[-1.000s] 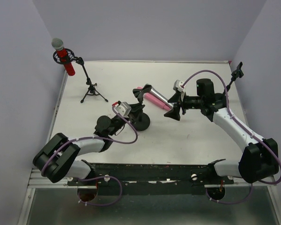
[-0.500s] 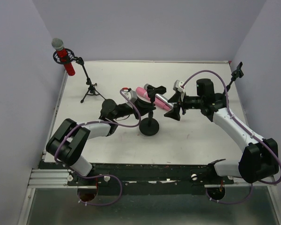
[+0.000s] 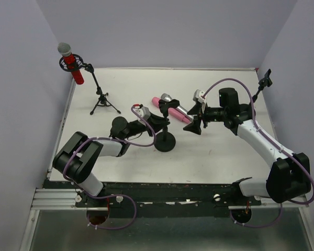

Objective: Attach the microphones to the stand

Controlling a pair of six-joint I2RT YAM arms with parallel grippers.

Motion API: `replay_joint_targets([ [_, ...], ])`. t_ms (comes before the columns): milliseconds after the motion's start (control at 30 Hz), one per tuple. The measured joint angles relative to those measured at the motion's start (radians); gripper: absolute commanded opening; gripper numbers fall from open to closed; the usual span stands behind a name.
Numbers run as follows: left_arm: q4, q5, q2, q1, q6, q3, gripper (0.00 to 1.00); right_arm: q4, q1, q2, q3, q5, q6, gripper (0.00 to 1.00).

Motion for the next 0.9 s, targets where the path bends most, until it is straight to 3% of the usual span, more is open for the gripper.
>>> replay_joint_targets([
  [267,0.008,-0.086,-0.061,0.004,-0.022,-0.100,0.73,0.000,0.000,0.006,0.000,0.000,-0.001,0.90],
  [433,-0.045,-0.154,-0.235,0.006,-0.045,-0.158,0.96,0.000,0.000,0.008,0.000,0.000,-0.005,0.91],
  [600,-0.387,-0.256,-0.530,0.007,-0.047,-0.140,0.99,0.000,0.000,0.016,0.000,0.001,-0.002,0.90],
  [900,-1.184,-0.458,-0.842,0.022,0.023,0.176,0.99,0.003,-0.013,0.068,0.017,0.073,0.085,0.90],
])
